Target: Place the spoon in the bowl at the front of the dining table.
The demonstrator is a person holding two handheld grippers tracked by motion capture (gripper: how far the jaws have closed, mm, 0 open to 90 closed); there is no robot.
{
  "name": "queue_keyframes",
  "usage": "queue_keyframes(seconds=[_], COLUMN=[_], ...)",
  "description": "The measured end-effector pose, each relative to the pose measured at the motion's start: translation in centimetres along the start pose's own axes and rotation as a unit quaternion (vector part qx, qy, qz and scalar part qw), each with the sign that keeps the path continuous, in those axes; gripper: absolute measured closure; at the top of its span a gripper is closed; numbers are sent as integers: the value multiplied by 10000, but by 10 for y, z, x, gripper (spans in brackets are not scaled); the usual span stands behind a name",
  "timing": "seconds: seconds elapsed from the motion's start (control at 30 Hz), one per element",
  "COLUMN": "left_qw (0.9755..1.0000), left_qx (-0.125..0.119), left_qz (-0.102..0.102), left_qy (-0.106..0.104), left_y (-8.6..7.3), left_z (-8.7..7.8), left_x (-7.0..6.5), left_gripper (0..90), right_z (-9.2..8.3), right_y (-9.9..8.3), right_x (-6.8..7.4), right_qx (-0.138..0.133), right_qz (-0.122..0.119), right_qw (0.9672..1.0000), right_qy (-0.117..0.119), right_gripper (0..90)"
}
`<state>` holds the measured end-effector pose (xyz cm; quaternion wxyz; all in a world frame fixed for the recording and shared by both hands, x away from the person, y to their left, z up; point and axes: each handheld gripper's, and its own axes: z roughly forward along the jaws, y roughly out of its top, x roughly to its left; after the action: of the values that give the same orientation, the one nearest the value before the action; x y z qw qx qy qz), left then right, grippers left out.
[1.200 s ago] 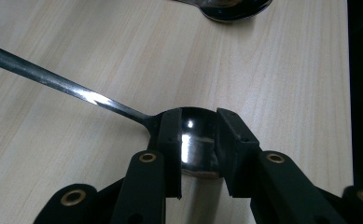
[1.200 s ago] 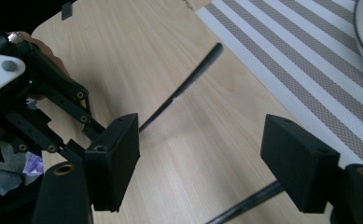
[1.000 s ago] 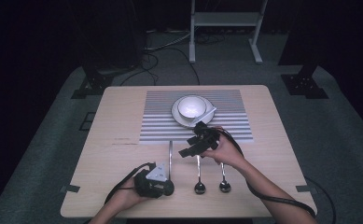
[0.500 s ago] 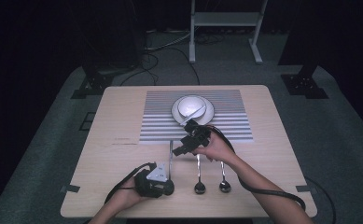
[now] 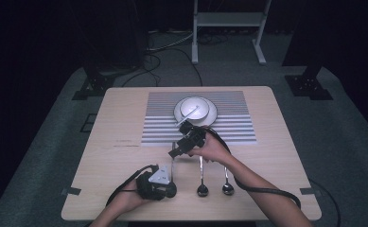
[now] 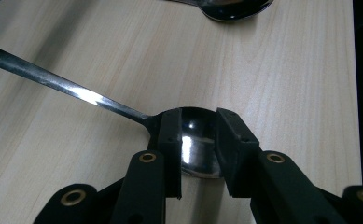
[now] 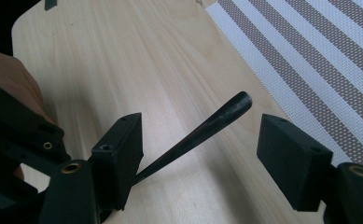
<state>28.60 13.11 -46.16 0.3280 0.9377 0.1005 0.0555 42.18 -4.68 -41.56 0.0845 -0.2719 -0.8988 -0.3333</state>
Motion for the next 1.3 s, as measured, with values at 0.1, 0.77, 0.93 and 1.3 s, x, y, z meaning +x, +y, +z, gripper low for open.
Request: queue_keyframes(seconds=[0.1,0.77,0.93,1.3], left_qw=[10000,9999,9997,9959], left_qx=[-1,60,152,-188], left_qz=[2,43,-27,-797], left_qy=[-5,81,171,373], left_y=[0,1,0,-17], left_z=[0,-1,-7,-37], left_x=[0,0,2,25], left_gripper=[718,691,594,488], right_z=[4,14,1,-39], right_y=[1,11,17,26], right_x=[-1,-4,1,9], right_qx=[70,200,58,-188], right_qz=[26,326,478,517], right_qw=[10000,9992,9982,9980], right_qy=[-23,153,357,314], right_gripper=[346,708,814,885])
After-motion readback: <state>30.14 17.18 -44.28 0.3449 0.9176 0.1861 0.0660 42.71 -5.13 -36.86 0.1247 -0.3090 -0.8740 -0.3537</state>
